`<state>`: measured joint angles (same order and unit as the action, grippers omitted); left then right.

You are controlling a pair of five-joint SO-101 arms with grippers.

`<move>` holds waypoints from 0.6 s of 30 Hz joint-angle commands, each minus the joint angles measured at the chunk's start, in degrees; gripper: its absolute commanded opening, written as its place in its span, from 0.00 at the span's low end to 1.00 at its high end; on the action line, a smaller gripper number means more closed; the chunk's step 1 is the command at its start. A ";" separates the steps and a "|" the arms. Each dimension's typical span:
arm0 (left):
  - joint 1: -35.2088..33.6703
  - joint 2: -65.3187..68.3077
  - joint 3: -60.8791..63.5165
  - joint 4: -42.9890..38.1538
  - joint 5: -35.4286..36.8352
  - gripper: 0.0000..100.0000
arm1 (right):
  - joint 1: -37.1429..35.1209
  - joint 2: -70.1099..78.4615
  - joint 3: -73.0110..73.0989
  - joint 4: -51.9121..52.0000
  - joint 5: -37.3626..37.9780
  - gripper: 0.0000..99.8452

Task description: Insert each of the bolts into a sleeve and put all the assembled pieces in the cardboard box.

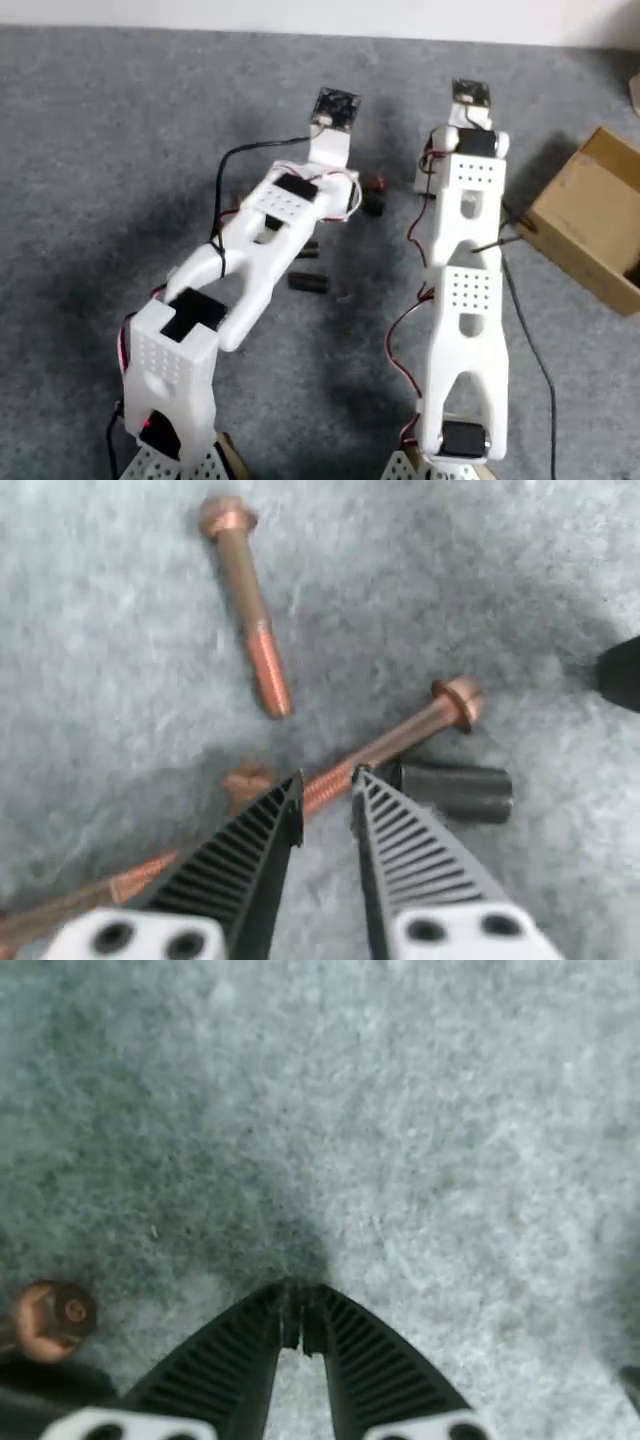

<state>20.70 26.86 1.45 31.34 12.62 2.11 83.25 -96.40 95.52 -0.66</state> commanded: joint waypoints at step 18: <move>-0.57 -1.01 9.27 -20.04 -3.78 0.06 | -1.89 0.40 -3.38 -2.24 0.88 0.01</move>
<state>20.35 27.03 10.24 12.70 8.57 2.11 83.25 -96.40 95.52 -0.66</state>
